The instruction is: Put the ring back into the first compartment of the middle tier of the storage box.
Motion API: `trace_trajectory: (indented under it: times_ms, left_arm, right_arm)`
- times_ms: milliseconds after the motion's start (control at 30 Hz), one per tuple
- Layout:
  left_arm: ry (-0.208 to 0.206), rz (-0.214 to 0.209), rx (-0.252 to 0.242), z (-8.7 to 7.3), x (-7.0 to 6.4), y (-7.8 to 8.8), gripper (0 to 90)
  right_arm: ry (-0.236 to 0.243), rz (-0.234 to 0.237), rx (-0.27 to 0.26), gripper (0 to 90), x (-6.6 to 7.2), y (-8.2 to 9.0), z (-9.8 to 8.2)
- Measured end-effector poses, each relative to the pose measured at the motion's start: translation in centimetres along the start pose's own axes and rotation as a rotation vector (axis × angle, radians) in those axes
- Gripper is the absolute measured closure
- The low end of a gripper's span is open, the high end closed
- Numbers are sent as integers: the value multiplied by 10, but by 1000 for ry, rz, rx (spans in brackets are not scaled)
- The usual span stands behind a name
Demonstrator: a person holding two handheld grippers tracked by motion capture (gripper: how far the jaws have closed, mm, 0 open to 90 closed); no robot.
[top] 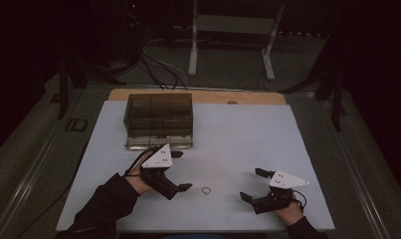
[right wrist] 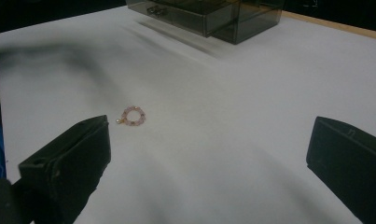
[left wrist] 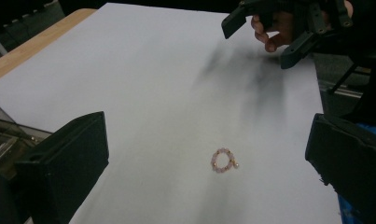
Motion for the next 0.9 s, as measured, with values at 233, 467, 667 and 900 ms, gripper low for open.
trace_trajectory:
  times_ms: [233, 467, 667, 900]
  left_arm:
    - [-8, -23, 1, 4, -5, -12, 10]
    - [-5, -36, -8, 6, -7, -21, 10]
    - [-5, -58, -6, 6, -10, -32, 10]
    - [7, -75, 2, -2, -12, -45, 10]
  right_arm:
    - [3, 1, -2, 0, 0, 0, 0]
    - [6, 1, -1, 0, 0, 0, 0]
    - [6, 0, 0, 0, 1, 0, 0]
    - [5, 2, 0, 0, 0, 1, 0]
Point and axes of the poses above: each handheld gripper's, and its own axes: y roughly backward along the jaws, z roughly out of its top, x roughly to its left, the point moved 10 cm from there along -y, roughly forward along the jaws, and after that the axes turned 2 degrees about y, right-handed, at the moved point
